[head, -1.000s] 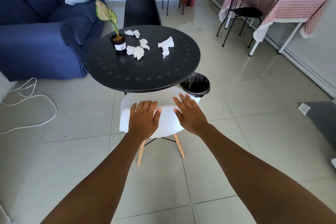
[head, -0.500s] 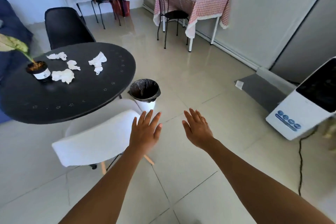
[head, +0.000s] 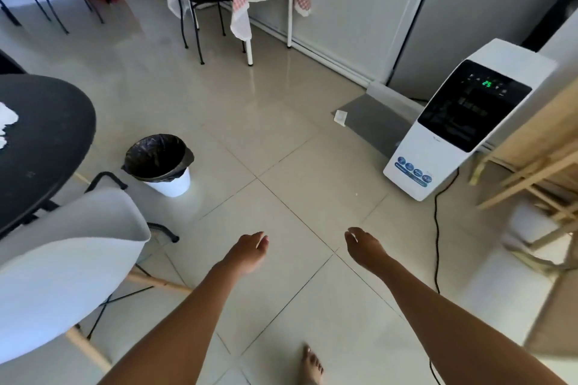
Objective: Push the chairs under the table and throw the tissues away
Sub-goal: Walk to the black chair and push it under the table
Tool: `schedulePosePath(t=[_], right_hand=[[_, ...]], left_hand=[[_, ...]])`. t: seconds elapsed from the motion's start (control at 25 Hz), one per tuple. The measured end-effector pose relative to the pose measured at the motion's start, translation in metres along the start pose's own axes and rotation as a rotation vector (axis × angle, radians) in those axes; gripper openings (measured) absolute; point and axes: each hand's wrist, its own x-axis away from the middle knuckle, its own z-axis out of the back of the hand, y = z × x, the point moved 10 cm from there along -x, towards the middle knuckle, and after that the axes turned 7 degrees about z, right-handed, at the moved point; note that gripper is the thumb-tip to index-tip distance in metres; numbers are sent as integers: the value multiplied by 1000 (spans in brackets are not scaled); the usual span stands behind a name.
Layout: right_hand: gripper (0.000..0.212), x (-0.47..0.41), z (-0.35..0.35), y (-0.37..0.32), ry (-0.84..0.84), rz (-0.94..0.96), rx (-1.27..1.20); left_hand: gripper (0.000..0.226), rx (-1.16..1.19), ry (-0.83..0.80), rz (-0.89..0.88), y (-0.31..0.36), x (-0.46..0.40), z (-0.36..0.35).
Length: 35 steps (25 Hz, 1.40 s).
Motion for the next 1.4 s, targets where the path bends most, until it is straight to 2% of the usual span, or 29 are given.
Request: schedulePosePath(t=[0.16, 0.28, 0.4, 0.52, 0.6, 0.72, 0.88, 1.08, 1.2, 1.32, 1.4], right_hand=[[39, -38, 33, 27, -19, -54, -43], [43, -76, 44, 28, -38, -102, -74], [42, -128, 51, 13, -84, -132, -117], [40, -187, 60, -12, -140, -153, -167], [39, -232, 75, -35, -145, -170, -189], [37, -295, 104, -71, -142, -174, -234], [24, -372, 132, -118, -144, -162, -286], [17, -506, 149, -187, -272, -78, -81], [20, -580, 161, -244, -372, 15, 66], [15, -652, 177, -318, -414, 39, 15], [23, -696, 181, -370, -417, 55, 8]], left_hand=[[45, 51, -79, 144, 18, -38, -19], [45, -18, -90, 169, 27, -69, -12], [49, 105, -83, 212, 37, -115, 14], [49, 131, -63, 232, 54, -167, 51], [47, 116, -51, 218, 72, -206, 84], [51, 216, -25, 258, 90, -255, 137], [53, 230, -20, 282, 109, -310, 193], [49, 316, 0, 372, 115, -401, 261], [45, 458, 14, 444, 116, -443, 300], [49, 536, 65, 491, 115, -478, 354], [52, 602, 110, 559, 106, -497, 390]])
